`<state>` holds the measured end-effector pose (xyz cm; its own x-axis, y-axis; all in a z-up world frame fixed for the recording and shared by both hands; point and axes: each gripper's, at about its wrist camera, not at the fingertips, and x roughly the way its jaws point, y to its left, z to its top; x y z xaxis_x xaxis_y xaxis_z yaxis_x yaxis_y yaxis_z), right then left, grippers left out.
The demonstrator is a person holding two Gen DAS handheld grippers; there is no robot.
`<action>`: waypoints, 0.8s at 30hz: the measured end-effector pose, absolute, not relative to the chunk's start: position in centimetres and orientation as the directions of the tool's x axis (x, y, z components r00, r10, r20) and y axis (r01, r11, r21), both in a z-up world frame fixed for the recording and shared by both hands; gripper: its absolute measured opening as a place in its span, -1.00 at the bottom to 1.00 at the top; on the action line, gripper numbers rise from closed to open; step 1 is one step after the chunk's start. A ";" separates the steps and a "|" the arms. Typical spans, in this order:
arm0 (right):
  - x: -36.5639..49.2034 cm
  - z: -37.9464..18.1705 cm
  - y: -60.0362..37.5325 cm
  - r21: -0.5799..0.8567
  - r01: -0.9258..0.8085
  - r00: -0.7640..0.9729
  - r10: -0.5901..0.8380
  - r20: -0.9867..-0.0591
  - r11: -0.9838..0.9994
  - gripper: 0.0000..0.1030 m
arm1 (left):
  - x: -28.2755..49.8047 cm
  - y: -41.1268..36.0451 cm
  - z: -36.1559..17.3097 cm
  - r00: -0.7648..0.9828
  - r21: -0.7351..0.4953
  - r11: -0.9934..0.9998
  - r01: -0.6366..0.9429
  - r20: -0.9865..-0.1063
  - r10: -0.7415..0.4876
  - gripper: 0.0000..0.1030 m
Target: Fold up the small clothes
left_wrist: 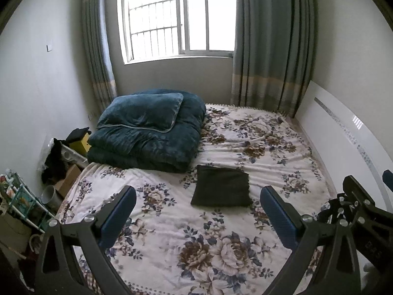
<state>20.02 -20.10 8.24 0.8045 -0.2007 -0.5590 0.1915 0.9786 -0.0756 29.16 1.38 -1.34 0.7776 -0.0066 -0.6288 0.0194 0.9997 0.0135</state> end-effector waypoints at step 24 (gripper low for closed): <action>19.9 7.9 -20.5 -0.074 0.165 0.784 -0.176 -0.595 0.983 1.00 | 27.7 2.5 -0.6 0.765 0.026 1.000 0.000 -0.644 0.017 1.00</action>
